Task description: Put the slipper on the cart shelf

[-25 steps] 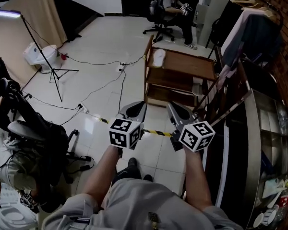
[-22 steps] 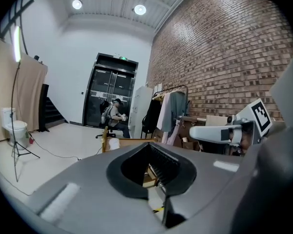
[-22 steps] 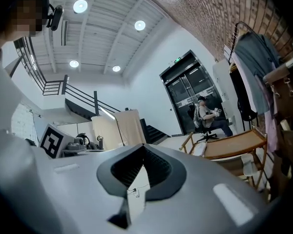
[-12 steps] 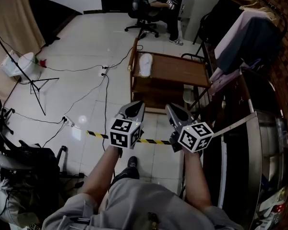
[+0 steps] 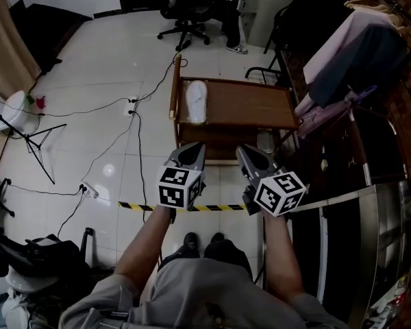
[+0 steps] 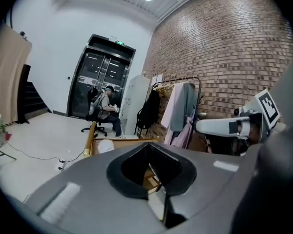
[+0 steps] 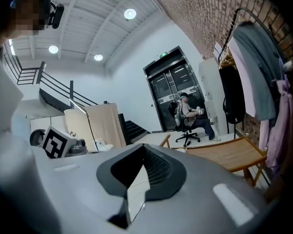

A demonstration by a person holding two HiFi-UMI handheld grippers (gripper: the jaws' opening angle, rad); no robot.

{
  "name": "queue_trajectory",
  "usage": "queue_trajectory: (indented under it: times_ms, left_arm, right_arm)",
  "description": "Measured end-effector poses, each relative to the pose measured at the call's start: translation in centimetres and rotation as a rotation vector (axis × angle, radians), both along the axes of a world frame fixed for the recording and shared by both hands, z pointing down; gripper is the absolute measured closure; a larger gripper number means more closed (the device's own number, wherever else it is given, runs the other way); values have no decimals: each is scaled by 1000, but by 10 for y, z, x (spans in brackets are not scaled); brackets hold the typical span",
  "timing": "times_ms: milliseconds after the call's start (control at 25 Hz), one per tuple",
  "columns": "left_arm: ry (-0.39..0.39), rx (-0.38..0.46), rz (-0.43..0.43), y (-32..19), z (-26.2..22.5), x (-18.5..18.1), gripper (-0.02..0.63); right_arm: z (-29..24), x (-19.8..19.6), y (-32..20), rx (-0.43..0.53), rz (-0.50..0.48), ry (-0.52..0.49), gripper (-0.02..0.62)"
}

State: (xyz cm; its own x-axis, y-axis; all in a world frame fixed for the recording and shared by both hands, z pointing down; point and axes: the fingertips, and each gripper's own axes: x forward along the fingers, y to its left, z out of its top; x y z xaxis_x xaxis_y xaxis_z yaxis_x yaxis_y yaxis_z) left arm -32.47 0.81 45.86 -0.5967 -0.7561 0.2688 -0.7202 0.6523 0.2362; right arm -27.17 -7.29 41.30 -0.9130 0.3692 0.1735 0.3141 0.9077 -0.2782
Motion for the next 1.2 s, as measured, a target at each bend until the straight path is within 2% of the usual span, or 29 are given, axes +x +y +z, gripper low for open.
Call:
queue_trajectory:
  times_ms: [280,760,1000,1200]
  left_arm:
    - [65,-52,-56,-31,37,-62,598]
    - [157,-140,-279,-48,103,-148,597]
    - [212,-178,-291,-52,140,-177,587]
    - [232,-189,-299,-61,167,-209,526]
  right_arm:
    - [31,-61,-31,-18,-29,42,595]
    - [59,-140,-64,-34,-181,96,595]
    - [86,-162,-64,-35,-189,160,595]
    - [96,-178,-67,-28,-165,191,595]
